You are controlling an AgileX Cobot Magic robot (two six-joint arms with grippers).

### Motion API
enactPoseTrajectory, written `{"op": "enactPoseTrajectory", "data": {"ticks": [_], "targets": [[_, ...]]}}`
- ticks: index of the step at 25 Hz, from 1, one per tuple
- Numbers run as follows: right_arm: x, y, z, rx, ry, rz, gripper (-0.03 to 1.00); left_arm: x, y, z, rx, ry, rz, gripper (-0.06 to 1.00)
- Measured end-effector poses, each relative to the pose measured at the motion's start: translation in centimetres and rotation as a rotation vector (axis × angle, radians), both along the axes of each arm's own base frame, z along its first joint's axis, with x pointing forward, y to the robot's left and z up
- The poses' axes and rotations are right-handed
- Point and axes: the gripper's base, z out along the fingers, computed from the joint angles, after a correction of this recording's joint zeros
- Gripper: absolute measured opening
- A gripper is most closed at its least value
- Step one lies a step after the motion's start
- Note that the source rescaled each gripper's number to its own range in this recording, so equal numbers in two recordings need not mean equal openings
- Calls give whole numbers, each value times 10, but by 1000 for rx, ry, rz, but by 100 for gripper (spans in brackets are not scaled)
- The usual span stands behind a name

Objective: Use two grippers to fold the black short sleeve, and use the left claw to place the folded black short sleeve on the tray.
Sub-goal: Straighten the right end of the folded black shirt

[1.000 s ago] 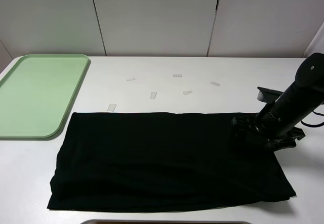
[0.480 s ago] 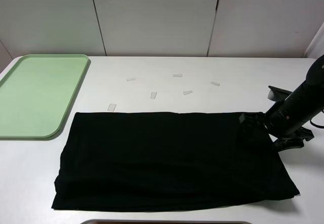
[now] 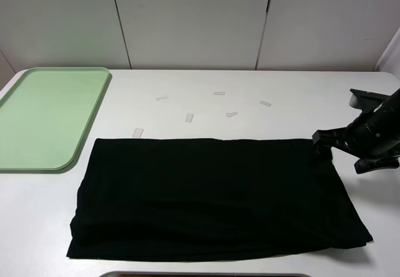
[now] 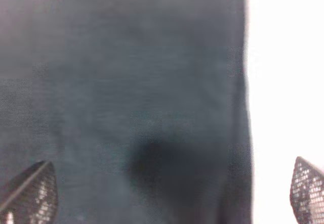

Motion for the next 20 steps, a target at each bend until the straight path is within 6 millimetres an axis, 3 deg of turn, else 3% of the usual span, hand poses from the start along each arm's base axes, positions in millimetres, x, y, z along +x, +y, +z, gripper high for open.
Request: {"op": "enactPoseTrajectory", "data": {"ticks": [8, 14, 20], "targets": [[-1, -5, -10, -1, 48, -19, 100, 0, 0, 0, 0, 0, 0, 100], [1, -4, -29, 19, 104, -42, 100, 0, 0, 0, 0, 0, 0, 100], [3, 8, -33, 48, 97, -14, 100, 0, 0, 0, 0, 0, 0, 100]]}}
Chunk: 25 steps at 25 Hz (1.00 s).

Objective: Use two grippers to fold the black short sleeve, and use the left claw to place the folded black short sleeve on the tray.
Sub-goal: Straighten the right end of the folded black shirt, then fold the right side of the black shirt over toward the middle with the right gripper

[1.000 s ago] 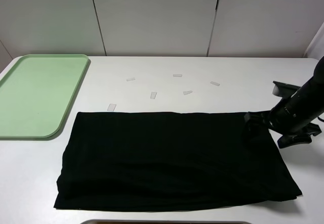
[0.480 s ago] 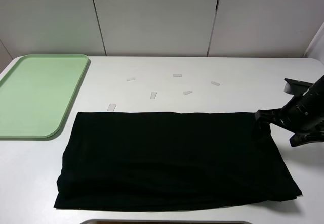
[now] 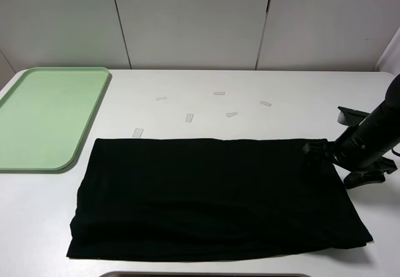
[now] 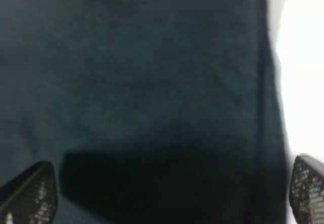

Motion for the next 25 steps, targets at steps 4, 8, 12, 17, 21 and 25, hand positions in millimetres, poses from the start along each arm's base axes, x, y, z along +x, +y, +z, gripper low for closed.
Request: {"op": "enactPoseTrajectory", "data": {"ticks": [4, 8, 12, 17, 21, 25], "targets": [[0, 8, 0, 21, -10, 27, 100, 0, 0, 0, 0, 0, 0, 100], [-1, 11, -3, 19, -4, 42, 100, 0, 0, 0, 0, 0, 0, 100], [-2, 18, -6, 9, -7, 93, 100, 0, 0, 0, 0, 1, 0, 100], [-2, 33, -6, 7, -31, 137, 100, 0, 0, 0, 1, 2, 0, 100], [-1, 40, -6, 22, -44, 125, 86, 0, 0, 0, 1, 2, 0, 100], [-2, 42, -10, 33, -31, 105, 35, 0, 0, 0, 1, 2, 0, 100]]}}
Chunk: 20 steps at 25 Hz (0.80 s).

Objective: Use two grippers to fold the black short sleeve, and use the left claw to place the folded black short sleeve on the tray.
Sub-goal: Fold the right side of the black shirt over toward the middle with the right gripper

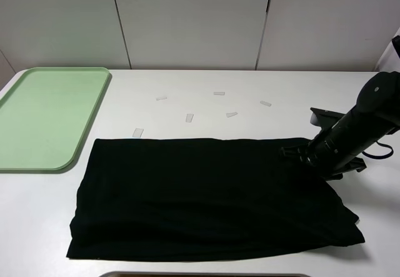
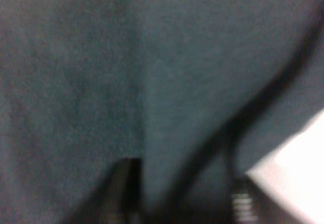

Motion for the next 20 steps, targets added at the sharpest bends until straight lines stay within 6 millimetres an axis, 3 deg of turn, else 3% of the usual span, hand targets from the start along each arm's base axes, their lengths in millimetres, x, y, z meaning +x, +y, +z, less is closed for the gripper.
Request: {"op": "enactPoseTrajectory", "data": {"ticks": [2, 3, 4, 12, 17, 20], "targets": [[-1, 0, -1, -2, 6, -2, 11, 0, 0, 0, 0, 0, 0, 100], [-1, 0, -1, -2, 6, -2, 11, 0, 0, 0, 0, 0, 0, 100], [-1, -1, -2, -7, 7, 4, 2, 0, 0, 0, 0, 0, 0, 100], [-2, -9, 8, -139, 16, 14, 3, 0, 0, 0, 0, 0, 0, 100], [3, -20, 50, -257, -27, -23, 3, 0, 0, 0, 0, 0, 0, 100], [0, -22, 60, -271, -41, -29, 3, 0, 0, 0, 0, 0, 0, 100]]}}
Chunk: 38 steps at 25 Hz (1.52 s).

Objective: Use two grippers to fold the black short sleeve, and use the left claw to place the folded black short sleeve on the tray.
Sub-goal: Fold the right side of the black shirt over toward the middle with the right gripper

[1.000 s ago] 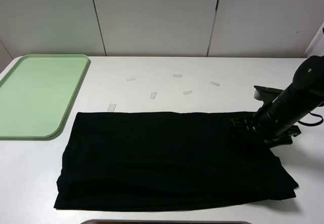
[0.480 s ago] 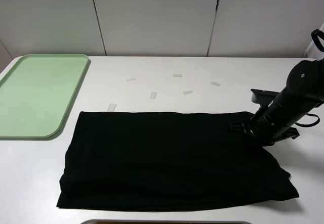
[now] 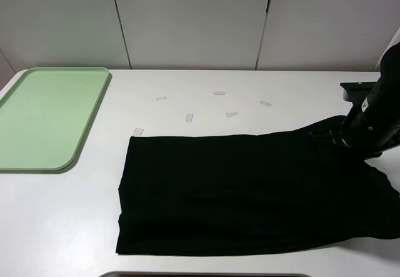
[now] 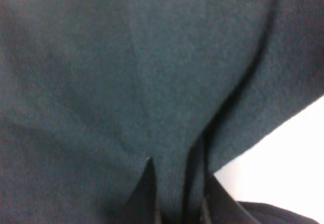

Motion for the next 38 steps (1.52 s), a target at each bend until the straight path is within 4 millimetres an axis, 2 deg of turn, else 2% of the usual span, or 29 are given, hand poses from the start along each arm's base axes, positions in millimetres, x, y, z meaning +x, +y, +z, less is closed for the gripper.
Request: {"op": "enactPoseTrajectory", "data": {"ticks": [3, 10, 11, 17, 24, 31, 38], "targets": [[-5, 8, 7, -9, 1, 19, 3, 0, 0, 0, 0, 0, 0, 100], [-16, 52, 17, 63, -31, 55, 3, 0, 0, 0, 0, 0, 0, 100], [-20, 65, 17, 104, -36, 50, 3, 0, 0, 0, 0, 0, 0, 100], [-22, 88, 19, 204, -84, 51, 3, 0, 0, 0, 0, 0, 0, 100], [-23, 109, 17, 300, -126, 37, 3, 0, 0, 0, 0, 0, 0, 100], [-21, 115, 6, 306, -114, 47, 3, 0, 0, 0, 0, 0, 0, 100], [-22, 130, -3, 312, -139, 122, 3, 0, 0, 0, 0, 0, 0, 100]]}}
